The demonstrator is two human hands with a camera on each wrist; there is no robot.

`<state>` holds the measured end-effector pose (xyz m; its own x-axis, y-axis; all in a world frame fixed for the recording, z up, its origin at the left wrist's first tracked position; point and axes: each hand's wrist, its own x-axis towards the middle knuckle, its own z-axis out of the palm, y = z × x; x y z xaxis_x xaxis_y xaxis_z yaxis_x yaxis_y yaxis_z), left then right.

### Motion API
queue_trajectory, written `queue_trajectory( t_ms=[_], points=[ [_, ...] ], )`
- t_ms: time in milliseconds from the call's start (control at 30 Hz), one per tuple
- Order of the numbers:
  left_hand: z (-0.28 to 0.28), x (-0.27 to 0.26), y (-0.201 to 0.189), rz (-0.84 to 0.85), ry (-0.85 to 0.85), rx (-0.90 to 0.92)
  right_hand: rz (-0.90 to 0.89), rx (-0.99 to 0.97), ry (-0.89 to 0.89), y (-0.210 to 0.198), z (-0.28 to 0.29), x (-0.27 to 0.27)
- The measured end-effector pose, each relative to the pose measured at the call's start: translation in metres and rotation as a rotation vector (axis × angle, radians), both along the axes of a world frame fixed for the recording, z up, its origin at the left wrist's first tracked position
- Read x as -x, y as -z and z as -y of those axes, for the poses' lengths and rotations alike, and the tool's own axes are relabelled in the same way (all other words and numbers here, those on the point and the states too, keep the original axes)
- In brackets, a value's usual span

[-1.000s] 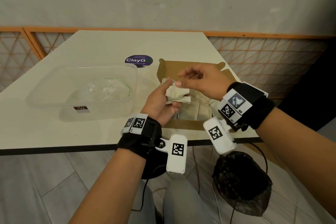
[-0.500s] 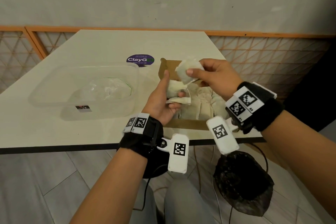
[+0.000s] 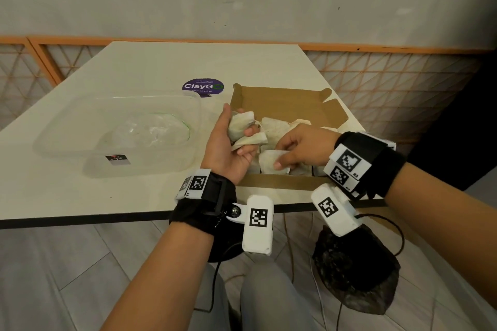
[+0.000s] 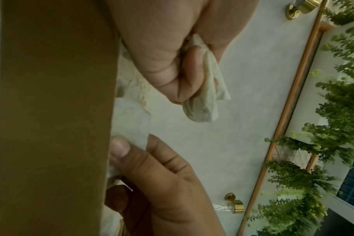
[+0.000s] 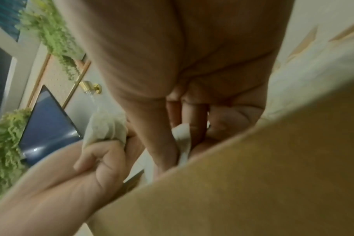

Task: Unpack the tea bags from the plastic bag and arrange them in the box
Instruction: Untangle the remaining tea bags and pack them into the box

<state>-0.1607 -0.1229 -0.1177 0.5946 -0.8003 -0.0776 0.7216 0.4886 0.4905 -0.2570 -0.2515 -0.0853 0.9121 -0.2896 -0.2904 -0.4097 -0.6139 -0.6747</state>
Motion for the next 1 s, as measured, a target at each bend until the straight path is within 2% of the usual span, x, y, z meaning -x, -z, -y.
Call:
queue_trajectory(
  t_ms=[133, 300, 433, 567, 800, 900, 1000],
  points=[
    [-0.001, 0.001, 0.0, -0.009, 0.009, 0.014, 0.011, 0.085, 0.019, -0.003, 0.005, 0.002],
    [-0.001, -0.001, 0.002, 0.001, 0.011, 0.009, 0.018, 0.188, 0.104, -0.038, 0.042, 0.03],
    [0.0, -0.001, 0.001, 0.012, 0.008, 0.0, -0.125, 0.292, 0.092, -0.043, 0.062, 0.054],
    [0.001, 0.001, 0.001, 0.029, 0.002, -0.011, -0.195, 0.293, 0.06, -0.028, 0.057, 0.06],
    [0.0, 0.002, 0.001, 0.049, 0.008, -0.02, -0.154, 0.507, 0.115, -0.007, 0.053, 0.051],
    [0.0, 0.002, 0.0, 0.052, 0.012, -0.019, -0.124, 0.452, 0.143, -0.023, 0.054, 0.055],
    [0.001, 0.002, 0.0, 0.051, 0.011, -0.018, -0.041, 0.533, 0.143, -0.047, 0.053, 0.058]
  ],
)
